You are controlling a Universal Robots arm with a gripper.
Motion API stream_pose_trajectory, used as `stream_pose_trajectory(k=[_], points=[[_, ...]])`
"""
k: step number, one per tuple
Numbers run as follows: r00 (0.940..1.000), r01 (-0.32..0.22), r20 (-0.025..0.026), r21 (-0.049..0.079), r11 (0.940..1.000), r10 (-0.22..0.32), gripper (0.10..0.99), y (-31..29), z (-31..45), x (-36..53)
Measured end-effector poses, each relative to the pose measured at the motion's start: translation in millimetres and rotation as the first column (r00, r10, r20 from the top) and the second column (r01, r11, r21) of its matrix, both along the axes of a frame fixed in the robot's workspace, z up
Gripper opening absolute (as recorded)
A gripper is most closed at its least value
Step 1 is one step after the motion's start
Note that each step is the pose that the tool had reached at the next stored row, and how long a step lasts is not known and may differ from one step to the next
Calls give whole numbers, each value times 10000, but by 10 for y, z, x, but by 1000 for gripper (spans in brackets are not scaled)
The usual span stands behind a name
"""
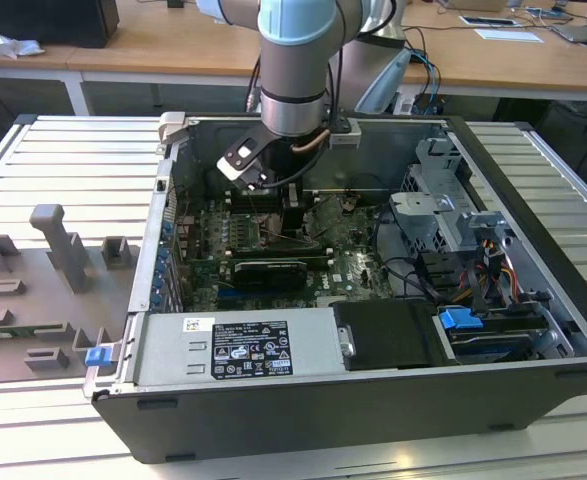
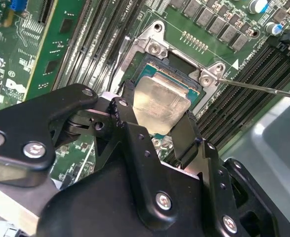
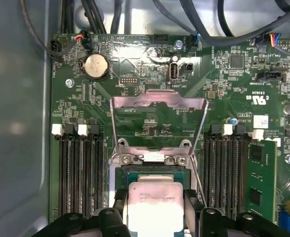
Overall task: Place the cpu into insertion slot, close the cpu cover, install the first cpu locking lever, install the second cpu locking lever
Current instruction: 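Place the cpu into insertion slot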
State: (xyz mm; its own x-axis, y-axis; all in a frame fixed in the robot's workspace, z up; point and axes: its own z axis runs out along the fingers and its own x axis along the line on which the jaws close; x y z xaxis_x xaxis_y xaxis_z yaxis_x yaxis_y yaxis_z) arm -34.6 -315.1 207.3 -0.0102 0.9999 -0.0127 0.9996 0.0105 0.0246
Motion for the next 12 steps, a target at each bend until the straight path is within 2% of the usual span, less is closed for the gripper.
stream_pose_trajectory(k=[9,12], points=[[9999,128,-1,-1,9999,-128,541,4,-77,0],[9999,130,0,-3,9999,-130,541,3,-79,0]])
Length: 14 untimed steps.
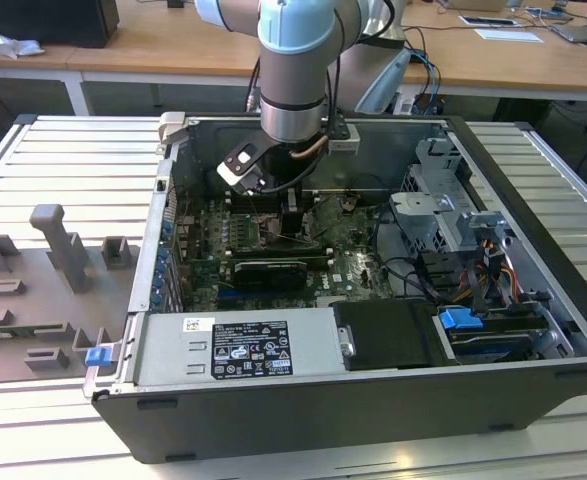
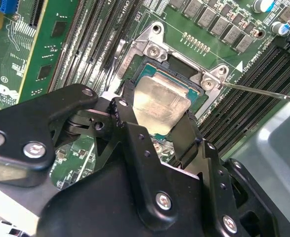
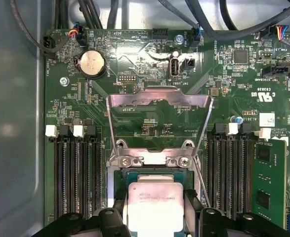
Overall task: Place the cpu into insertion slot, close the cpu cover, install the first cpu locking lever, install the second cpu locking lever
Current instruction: 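Place the cpu into insertion slot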
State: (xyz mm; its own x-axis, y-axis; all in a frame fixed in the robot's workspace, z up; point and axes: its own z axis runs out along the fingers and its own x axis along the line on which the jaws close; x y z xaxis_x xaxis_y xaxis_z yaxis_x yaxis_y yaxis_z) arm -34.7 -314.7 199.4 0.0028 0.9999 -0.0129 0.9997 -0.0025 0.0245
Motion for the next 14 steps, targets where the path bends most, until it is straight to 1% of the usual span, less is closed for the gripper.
stream_pose_trajectory(k=[3,4,7,10,11,13,14], points=[[10000,1,1,0,10000,-1,553,0,-1,0],[10000,1,0,0,10000,-1,616,0,-2,0],[10000,2,1,1,10000,-2,616,0,1,0],[10000,4,0,0,10000,-4,616,0,19,0],[10000,7,1,0,10000,-7,616,0,31,0],[10000,17,0,-2,10000,-17,616,0,87,0],[10000,18,-6,-1,10000,-18,533,0,128,0]])
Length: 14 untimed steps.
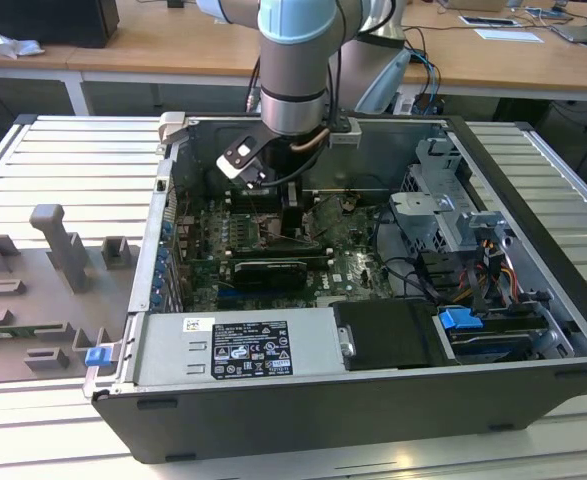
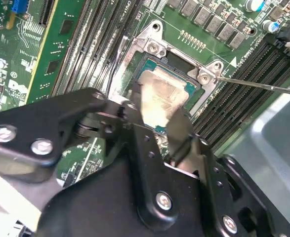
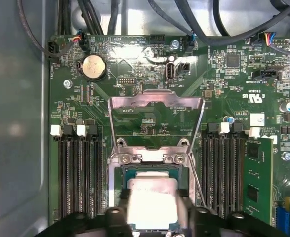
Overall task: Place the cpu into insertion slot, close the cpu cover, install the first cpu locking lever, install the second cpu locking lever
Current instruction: 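Place the cpu into insertion slot, then close the cpu cover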
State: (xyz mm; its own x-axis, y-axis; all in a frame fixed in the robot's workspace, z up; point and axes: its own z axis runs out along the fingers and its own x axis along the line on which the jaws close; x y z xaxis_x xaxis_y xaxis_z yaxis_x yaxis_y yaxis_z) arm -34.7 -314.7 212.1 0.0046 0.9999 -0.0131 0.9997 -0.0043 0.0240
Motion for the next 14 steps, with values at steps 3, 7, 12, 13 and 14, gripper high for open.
stream_pose_trajectory(k=[3,7,12,13,14], points=[[10000,-2,-10,-20,10000,2,169,0,37,1],[10000,-2,-11,-19,10000,2,106,0,70,0],[10000,-1,-10,-18,10000,1,106,0,107,0],[10000,-1,-10,-17,10000,1,106,0,125,0],[10000,1,-10,-17,10000,-1,106,0,145,0]])
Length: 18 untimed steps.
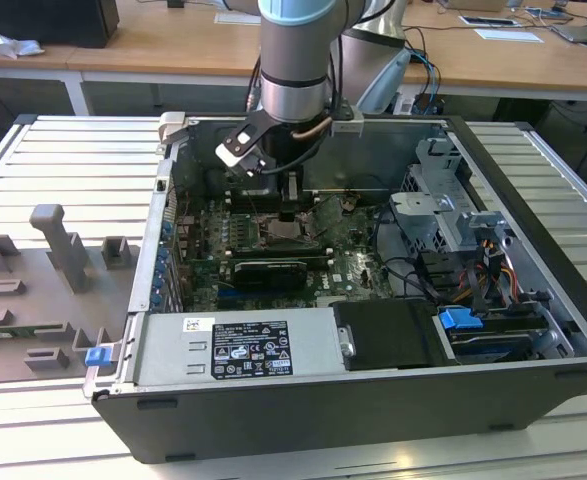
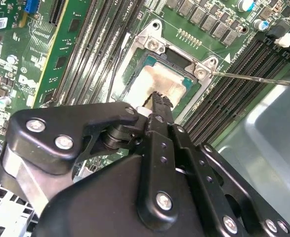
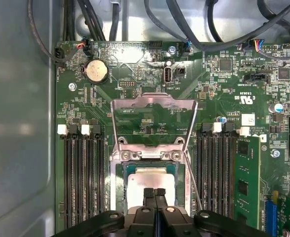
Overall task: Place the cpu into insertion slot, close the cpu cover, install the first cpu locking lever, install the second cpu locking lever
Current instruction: 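Close the cpu cover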
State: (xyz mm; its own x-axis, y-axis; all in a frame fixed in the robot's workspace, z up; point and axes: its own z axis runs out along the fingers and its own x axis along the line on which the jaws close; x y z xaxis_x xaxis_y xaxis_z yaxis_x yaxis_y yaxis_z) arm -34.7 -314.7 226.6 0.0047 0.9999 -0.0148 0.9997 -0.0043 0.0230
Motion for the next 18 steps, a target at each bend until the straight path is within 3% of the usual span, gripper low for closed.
stream_pose_trajectory(k=[1,3,7,9,14,18], points=[[10000,1,1,3,10000,-1,106,0,3,1],[10000,3,-43,28,10000,-3,106,0,5,81],[10000,1,-48,33,10000,-1,106,0,10,114],[10000,2,-57,35,10000,-2,106,0,60,114],[10000,1,-62,35,10000,-1,106,0,344,114],[10000,-1,-7,36,10000,1,106,1,349,116]])
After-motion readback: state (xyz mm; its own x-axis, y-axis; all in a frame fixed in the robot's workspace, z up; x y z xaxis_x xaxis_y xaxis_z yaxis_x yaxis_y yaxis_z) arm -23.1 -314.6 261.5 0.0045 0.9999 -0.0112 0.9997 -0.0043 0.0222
